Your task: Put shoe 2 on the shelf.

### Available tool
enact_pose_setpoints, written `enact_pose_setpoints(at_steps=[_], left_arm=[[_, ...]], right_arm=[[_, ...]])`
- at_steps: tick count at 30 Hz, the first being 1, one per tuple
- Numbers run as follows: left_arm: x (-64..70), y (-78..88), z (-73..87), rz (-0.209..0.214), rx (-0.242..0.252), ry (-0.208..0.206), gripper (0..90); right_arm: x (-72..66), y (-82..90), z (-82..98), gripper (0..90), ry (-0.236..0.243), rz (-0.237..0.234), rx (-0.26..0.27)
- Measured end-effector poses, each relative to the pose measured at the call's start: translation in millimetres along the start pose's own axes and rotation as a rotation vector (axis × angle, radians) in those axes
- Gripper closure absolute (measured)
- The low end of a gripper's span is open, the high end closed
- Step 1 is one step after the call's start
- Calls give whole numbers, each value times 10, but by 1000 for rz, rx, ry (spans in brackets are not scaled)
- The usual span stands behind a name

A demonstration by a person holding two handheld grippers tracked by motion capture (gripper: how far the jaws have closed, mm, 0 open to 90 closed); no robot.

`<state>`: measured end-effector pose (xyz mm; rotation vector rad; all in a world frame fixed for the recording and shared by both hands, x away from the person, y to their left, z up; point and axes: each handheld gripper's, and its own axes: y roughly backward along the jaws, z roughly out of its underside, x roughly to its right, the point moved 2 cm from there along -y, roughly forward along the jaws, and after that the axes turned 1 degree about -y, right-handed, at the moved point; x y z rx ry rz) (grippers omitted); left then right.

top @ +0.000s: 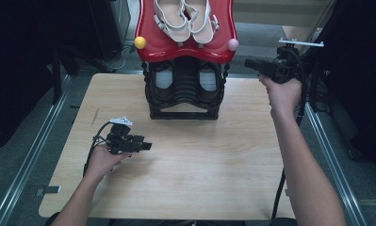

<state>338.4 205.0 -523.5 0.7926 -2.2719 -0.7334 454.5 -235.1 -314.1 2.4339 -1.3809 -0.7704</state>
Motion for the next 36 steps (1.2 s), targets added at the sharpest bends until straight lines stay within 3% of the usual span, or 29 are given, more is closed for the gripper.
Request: enact_pose_setpoints(at_steps=[12,30,36], left_arm=[[3,-8,4,-7,-12,-13,421],[9,-20,12,-16,-24,-21,420],[15,-35,15,-20,-27,-19,419]], right_arm=[[0,-145,675,483,12,-61,-61],[-274,-413,1571,458,62,-178,-173],[-339,-506,1826,455,41,-232,-198]])
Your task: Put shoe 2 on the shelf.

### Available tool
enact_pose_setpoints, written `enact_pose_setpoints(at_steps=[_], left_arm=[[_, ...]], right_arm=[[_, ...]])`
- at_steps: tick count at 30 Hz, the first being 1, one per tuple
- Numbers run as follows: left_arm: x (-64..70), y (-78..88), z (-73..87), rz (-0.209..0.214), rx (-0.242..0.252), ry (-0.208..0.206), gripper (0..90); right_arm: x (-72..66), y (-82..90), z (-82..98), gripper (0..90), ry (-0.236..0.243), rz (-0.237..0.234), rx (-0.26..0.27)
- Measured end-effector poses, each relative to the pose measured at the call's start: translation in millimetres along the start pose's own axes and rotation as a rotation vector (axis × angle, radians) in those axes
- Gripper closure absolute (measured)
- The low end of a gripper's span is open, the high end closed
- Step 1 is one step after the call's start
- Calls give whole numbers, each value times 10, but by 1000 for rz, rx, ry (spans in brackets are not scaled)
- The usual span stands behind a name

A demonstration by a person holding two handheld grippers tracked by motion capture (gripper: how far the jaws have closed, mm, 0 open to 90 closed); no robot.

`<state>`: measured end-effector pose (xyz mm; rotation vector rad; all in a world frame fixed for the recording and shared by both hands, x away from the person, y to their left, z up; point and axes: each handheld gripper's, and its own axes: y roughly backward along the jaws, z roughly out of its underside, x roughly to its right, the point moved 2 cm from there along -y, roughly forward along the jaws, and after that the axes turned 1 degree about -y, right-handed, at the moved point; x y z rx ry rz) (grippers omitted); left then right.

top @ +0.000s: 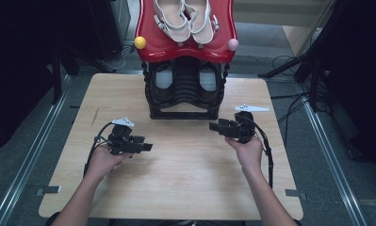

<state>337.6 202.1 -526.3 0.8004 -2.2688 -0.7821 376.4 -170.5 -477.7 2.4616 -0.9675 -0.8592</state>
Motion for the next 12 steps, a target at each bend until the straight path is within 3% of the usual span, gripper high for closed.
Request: enact_pose_setpoints(at_steps=[6,9,12], left_arm=[[10,-38,5,-14,-13,-9,401],[35,-98,15,-30,-32,-20,342],[70,-195,38,-69,-66,-41,296]], right_arm=[[-36,-110,190,453,12,-15,-24],[-50,-168,270,437,42,-10,-58],[-60,-243,340,405,58,-5,-96]])
